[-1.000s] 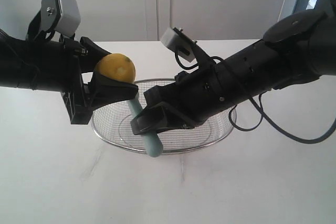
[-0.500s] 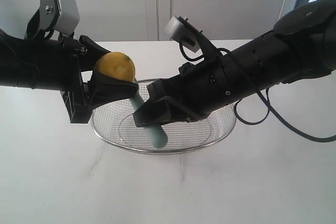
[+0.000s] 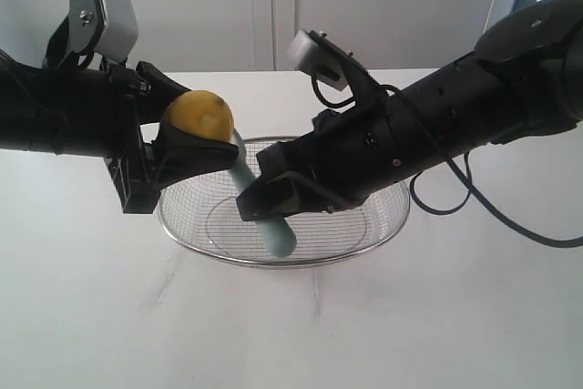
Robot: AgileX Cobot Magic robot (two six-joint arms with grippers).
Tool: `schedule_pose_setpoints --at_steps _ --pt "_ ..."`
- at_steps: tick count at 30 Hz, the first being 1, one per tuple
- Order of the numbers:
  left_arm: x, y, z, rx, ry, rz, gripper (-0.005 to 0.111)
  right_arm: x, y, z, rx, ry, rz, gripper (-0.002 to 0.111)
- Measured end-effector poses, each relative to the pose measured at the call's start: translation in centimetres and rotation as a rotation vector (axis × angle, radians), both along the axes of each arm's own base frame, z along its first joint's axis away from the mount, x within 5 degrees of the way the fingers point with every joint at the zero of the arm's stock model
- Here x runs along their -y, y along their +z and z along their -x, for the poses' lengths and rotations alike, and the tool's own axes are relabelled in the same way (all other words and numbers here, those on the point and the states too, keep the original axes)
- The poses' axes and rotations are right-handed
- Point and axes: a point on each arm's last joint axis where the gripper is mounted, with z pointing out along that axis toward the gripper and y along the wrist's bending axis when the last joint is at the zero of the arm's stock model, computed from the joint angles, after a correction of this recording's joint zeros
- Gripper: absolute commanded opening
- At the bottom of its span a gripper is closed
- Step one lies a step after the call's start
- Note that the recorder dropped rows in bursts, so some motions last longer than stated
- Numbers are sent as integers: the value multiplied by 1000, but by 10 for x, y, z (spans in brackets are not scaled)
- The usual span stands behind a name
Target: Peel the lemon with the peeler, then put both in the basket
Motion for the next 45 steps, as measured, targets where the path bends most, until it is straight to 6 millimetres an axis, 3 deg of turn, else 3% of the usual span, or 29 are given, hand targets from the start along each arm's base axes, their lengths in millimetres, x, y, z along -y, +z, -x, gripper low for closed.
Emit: schedule_pose_setpoints --at_steps 24,45 --pt "-1 -1 -2 13 16 -23 0 1 -1 -1 -17 -35 20 0" --pt "-1 -1 -2 14 15 -25 0 9 27 9 89 -57 -13 0"
